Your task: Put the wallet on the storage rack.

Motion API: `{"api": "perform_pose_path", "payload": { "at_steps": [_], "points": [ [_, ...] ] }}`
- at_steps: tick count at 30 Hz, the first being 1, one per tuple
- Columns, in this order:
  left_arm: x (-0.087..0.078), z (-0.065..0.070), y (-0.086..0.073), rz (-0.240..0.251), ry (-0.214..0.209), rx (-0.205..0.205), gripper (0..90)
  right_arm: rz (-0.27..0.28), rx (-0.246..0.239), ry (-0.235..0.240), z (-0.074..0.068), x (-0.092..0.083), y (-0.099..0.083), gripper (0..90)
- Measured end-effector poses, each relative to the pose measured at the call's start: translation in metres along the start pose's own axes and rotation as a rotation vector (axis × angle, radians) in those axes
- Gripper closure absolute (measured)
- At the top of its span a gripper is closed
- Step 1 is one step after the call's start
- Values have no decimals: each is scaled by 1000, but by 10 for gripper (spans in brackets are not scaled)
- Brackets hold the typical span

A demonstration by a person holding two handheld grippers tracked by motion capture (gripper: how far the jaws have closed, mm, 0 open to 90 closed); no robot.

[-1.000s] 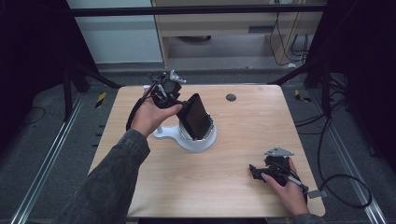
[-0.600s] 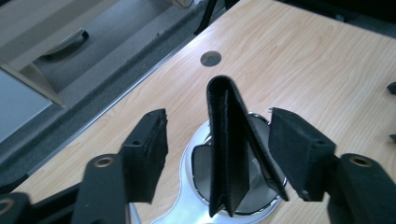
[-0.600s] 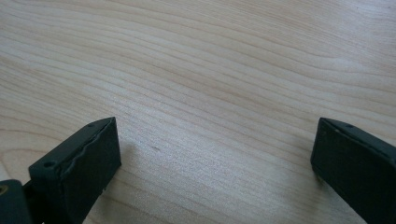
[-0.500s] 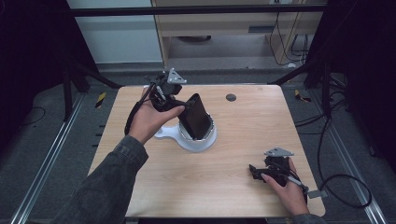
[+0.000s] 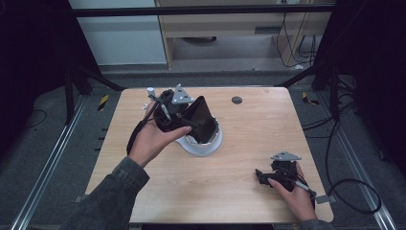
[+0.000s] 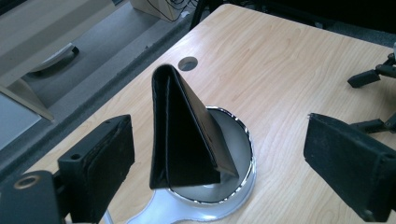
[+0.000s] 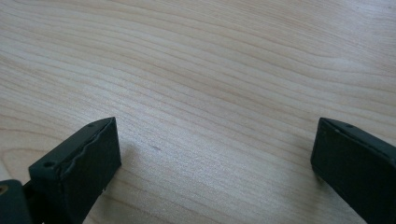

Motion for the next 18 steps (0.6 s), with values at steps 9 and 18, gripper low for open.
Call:
{"api": "perform_pose_path", "payload": {
  "at_steps": [9,18],
  "points": [
    [-5,13,-29,4,-10,-7,70,1,1,0,0,0,0,15],
    [-8,22,-52,1,-16,-15,63,1,0,2,-1,0,0,15]
  ]
}}
Point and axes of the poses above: each handheld gripper's, and its own axes: x roughly forward along the jaws, y roughly out of its top, z roughly to its right, the point moved 3 cm from there along x, roughly forward along the jaws, and after that the axes turned 1 degree about -x, right-handed, at the moved point
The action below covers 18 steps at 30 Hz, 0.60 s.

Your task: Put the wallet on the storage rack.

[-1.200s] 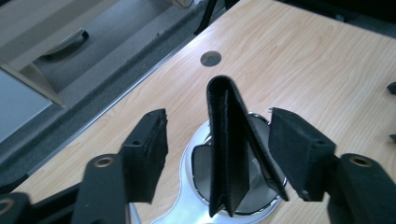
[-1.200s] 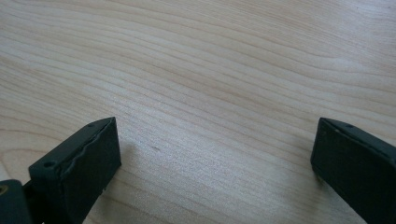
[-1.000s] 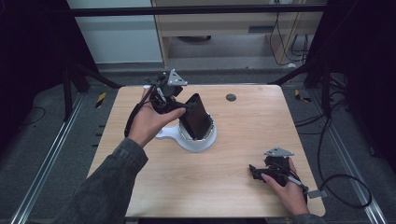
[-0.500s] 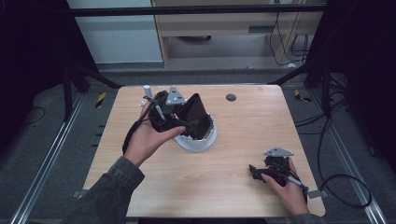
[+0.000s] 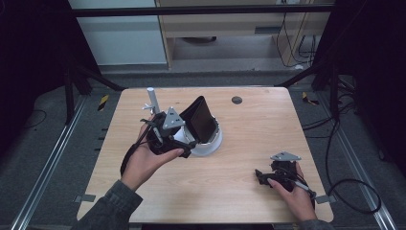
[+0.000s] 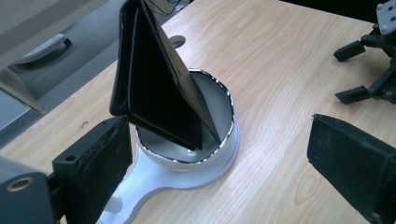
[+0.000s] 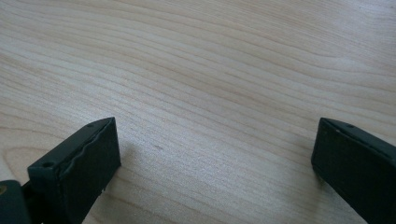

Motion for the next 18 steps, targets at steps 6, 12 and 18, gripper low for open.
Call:
{"api": "perform_pose_path", "payload": {
  "at_steps": [6,12,18],
  "points": [
    [0,1,-20,-10,-3,-20,59,-2,6,6,-1,-1,0,15],
    [6,4,-47,-25,-17,-59,53,-1,3,7,-1,-1,0,15],
    [14,6,-71,-63,-34,-81,52,-1,1,7,-1,-1,0,15]
  ]
}}
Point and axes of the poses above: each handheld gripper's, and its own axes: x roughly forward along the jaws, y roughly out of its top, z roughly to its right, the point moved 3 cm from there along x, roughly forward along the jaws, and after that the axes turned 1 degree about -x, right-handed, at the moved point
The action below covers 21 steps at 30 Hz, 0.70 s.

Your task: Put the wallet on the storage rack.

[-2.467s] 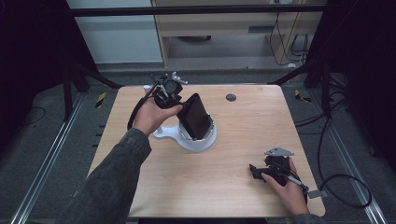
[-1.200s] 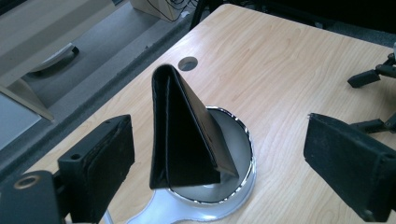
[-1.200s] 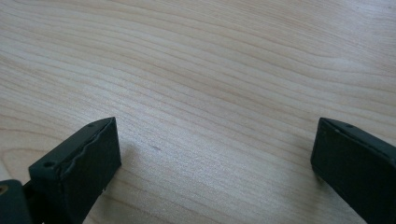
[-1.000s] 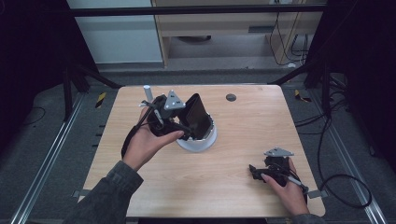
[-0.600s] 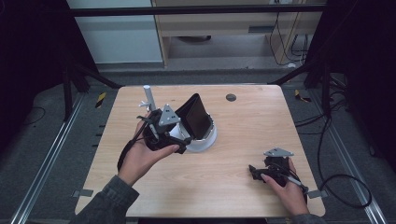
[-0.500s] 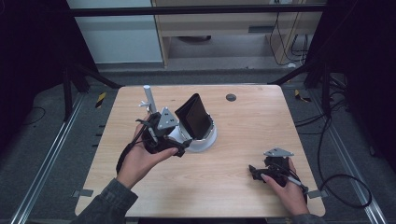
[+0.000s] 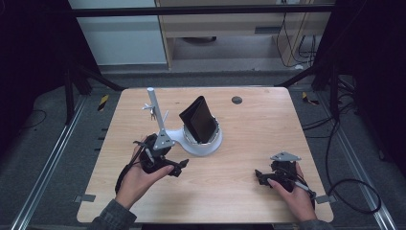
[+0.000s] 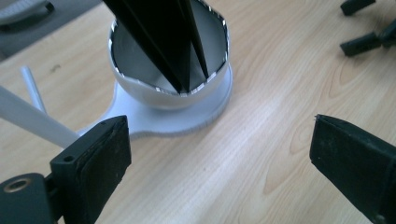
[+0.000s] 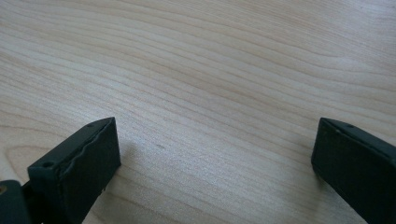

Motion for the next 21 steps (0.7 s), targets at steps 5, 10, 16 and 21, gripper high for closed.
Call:
{"api": "perform_pose_path", "payload": {
  "at_steps": [5,10,16,21],
  "points": [
    [10,-1,-18,-32,-6,-17,51,0,0,0,0,0,0,15],
    [16,-7,-37,-53,-6,-39,43,0,3,1,0,0,0,14],
    [22,-19,-61,-79,14,-64,52,-1,3,1,0,0,0,14],
    [24,-31,-83,-94,51,-96,57,0,3,1,0,0,0,14]
  ]
}}
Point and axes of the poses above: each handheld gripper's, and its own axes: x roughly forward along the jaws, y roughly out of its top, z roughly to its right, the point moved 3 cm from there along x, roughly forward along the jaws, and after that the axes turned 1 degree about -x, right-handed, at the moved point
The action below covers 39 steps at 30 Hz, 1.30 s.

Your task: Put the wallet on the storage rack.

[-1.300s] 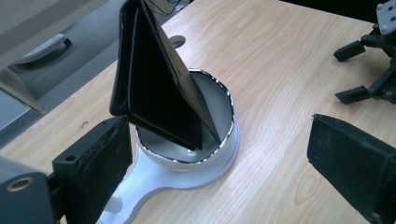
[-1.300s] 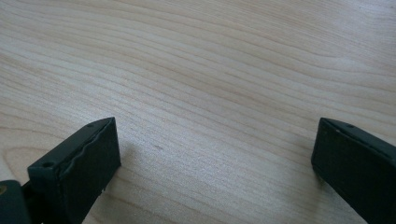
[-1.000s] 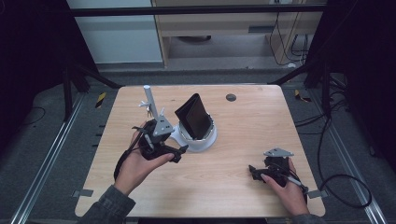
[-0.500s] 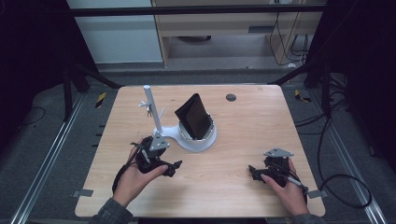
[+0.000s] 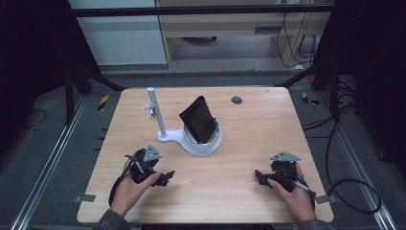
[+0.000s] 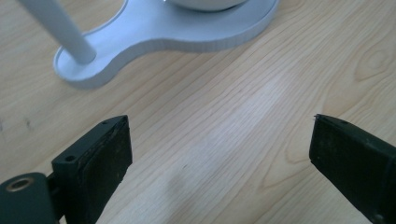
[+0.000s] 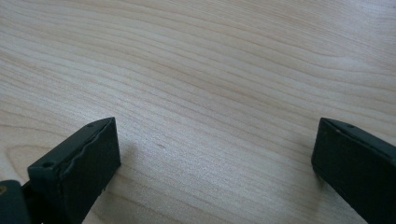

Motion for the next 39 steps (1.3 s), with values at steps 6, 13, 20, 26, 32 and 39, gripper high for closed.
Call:
{"api": "perform_pose_path", "payload": {
  "at_steps": [6,13,20,26,32,39],
  "points": [
    [4,-19,-20,0,43,-64,63,-1,0,-1,0,0,0,14],
    [4,-37,-36,24,87,-117,64,-1,-1,-1,0,0,0,14],
    [10,-47,-50,36,96,-160,64,-1,0,-1,0,0,0,14],
    [15,-50,-54,19,96,-166,61,-1,1,-1,0,0,0,14],
    [20,-54,-60,8,89,-171,40,0,1,-1,0,0,0,14],
    [22,-59,-62,32,80,-168,0,2,-7,-6,0,0,0,14]
  ]
}}
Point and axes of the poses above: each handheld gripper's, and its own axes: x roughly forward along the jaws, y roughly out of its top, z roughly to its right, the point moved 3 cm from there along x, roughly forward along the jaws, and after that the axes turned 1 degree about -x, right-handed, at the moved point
